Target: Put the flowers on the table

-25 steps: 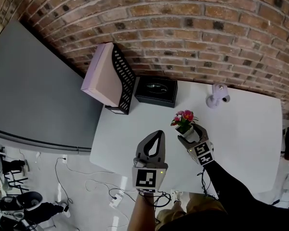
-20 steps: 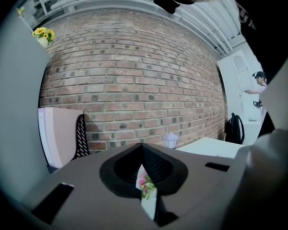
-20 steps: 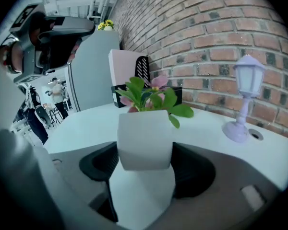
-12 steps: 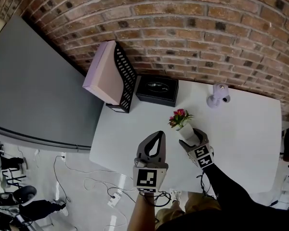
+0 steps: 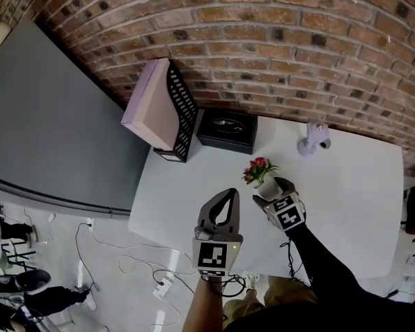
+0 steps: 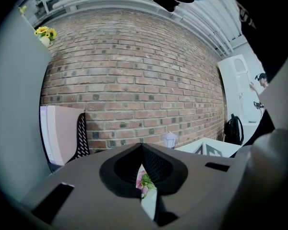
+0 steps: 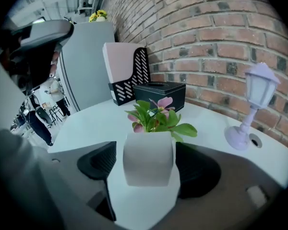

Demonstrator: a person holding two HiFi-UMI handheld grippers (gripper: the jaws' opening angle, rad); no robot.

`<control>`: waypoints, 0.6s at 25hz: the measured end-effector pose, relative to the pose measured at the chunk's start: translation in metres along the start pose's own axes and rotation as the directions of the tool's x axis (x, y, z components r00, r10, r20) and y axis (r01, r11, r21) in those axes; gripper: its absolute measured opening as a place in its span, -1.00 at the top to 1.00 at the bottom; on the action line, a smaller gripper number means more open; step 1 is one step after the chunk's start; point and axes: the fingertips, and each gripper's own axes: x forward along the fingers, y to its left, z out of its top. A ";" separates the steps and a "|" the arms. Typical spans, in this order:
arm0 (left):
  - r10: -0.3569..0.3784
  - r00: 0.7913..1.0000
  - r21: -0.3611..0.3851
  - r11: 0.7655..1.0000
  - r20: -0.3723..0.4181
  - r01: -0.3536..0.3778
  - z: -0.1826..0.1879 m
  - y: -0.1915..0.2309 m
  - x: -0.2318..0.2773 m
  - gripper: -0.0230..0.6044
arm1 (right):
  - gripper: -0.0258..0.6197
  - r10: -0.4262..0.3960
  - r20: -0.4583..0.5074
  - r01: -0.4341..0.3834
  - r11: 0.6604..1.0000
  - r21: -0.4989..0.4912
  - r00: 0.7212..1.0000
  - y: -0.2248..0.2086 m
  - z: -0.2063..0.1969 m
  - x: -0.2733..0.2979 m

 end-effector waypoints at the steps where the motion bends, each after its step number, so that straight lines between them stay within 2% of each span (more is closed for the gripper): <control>1: 0.000 1.000 0.000 1.000 0.000 0.000 -0.001 0.000 -0.001 0.90 | -0.25 0.002 -0.028 -0.002 1.000 0.007 1.000 -0.001 0.000 0.002; 5: -0.003 1.000 -0.004 1.000 -0.005 0.003 -0.002 -0.001 -0.002 0.90 | -0.25 0.012 -0.094 -0.011 1.000 0.008 0.995 -0.002 0.001 0.008; 10: 0.000 1.000 -0.007 1.000 -0.004 0.000 -0.002 0.000 -0.003 0.90 | -0.23 0.092 -0.200 -0.083 0.995 0.055 0.975 0.004 -0.001 0.010; 11: -0.002 1.000 -0.007 1.000 -0.003 0.002 -0.002 0.000 -0.003 0.90 | -0.10 0.093 -0.200 -0.088 0.995 0.038 0.975 0.004 0.001 0.010; 15: -0.004 1.000 -0.007 1.000 -0.003 0.004 -0.002 -0.002 -0.004 0.90 | -0.09 0.115 -0.128 -0.117 0.993 -0.008 0.985 0.006 0.012 0.005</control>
